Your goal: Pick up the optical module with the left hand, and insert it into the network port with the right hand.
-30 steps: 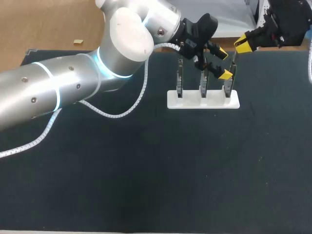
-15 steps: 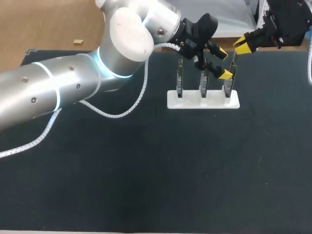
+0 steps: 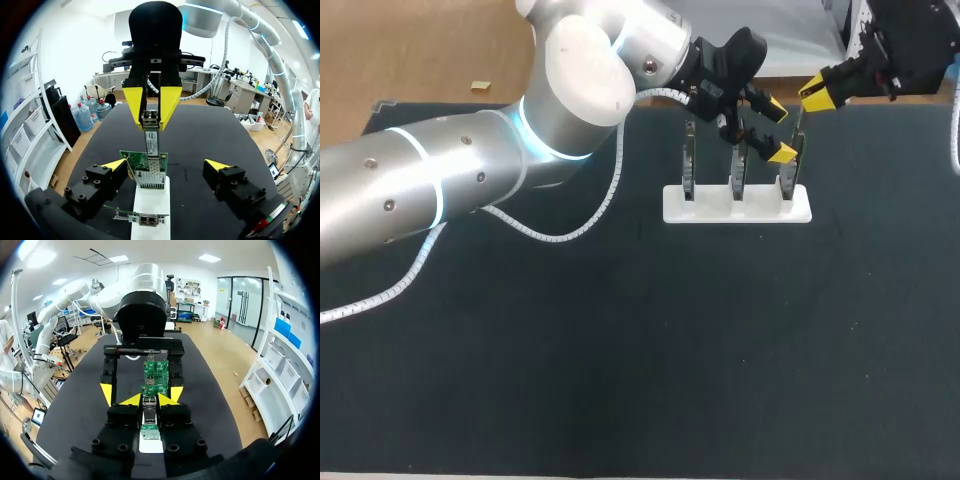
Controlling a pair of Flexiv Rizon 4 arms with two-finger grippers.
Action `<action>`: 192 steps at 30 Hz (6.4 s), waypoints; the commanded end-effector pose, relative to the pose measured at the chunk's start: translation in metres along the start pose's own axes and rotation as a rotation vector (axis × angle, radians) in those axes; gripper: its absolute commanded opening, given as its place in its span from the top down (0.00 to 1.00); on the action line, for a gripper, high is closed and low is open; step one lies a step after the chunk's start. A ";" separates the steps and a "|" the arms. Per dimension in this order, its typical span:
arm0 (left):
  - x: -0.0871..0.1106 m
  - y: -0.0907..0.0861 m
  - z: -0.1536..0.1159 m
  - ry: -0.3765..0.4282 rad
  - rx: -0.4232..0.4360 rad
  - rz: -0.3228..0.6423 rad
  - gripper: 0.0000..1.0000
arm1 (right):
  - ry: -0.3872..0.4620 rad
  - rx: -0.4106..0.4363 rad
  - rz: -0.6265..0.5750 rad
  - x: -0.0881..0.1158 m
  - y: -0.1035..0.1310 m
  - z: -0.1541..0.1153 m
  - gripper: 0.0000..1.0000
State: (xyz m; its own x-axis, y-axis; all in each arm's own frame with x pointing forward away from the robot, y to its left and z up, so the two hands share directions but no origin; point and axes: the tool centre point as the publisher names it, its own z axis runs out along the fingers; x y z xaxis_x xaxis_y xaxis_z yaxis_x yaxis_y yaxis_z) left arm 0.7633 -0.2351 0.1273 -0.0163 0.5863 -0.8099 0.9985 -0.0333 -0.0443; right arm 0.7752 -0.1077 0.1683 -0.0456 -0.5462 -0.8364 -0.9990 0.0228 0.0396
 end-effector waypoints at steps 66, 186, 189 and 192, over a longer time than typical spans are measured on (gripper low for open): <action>0.000 -0.001 0.000 0.002 -0.004 -0.002 0.00 | -0.103 0.000 -0.008 -0.032 -0.002 -0.018 0.00; 0.000 -0.001 0.000 0.002 -0.004 -0.002 0.00 | 0.016 -0.032 0.127 0.025 -0.007 0.018 1.00; 0.000 -0.001 0.000 0.002 -0.004 -0.002 0.00 | 0.018 -0.034 0.130 0.026 -0.007 0.018 1.00; 0.000 -0.001 0.000 0.002 -0.004 -0.002 0.00 | 0.020 -0.037 0.131 0.026 -0.006 0.019 1.00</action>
State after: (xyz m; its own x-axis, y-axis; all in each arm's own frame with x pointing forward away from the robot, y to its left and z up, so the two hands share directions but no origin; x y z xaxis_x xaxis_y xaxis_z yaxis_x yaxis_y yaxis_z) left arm 0.7632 -0.2351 0.1273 -0.0163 0.5863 -0.8100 0.9985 -0.0332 -0.0441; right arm 0.7789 -0.1064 0.1418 -0.1750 -0.5563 -0.8123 -0.9839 0.0677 0.1655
